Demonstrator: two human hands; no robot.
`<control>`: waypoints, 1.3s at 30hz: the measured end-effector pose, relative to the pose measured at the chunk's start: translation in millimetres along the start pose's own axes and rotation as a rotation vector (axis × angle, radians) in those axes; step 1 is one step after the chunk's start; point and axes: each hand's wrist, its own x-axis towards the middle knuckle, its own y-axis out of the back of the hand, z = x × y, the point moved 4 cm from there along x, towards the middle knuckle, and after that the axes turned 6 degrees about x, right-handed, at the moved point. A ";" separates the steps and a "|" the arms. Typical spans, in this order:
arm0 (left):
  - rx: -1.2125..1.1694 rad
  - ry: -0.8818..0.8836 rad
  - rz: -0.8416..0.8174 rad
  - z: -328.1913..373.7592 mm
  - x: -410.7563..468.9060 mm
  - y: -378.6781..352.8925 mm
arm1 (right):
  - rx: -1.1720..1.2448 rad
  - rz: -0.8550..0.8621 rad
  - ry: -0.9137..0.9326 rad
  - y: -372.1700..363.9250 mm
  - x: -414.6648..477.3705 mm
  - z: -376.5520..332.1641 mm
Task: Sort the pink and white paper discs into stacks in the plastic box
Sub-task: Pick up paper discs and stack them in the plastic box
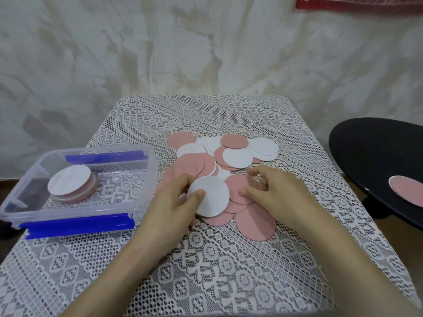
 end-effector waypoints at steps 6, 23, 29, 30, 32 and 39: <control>0.004 0.014 0.007 0.4 3.0 -1.9 | 0.017 -0.013 -0.005 -0.3 1.9 -1.7; -0.005 0.013 0.015 2.9 -1.7 -1.8 | 0.656 -0.109 0.073 0.4 -7.0 -10.9; -0.033 0.008 0.015 3.6 -10.0 2.2 | 0.691 -0.059 0.089 7.9 -16.4 -12.6; -0.040 0.003 0.006 3.7 -11.1 2.1 | 0.675 -0.089 0.075 4.6 -18.1 -12.2; -0.045 -0.014 -0.022 5.0 -13.8 1.0 | 0.634 -0.151 0.051 -5.8 -23.8 -15.0; -0.004 -0.175 -0.083 14.3 -25.5 -1.2 | 0.427 -0.144 0.152 -24.5 -35.4 -29.7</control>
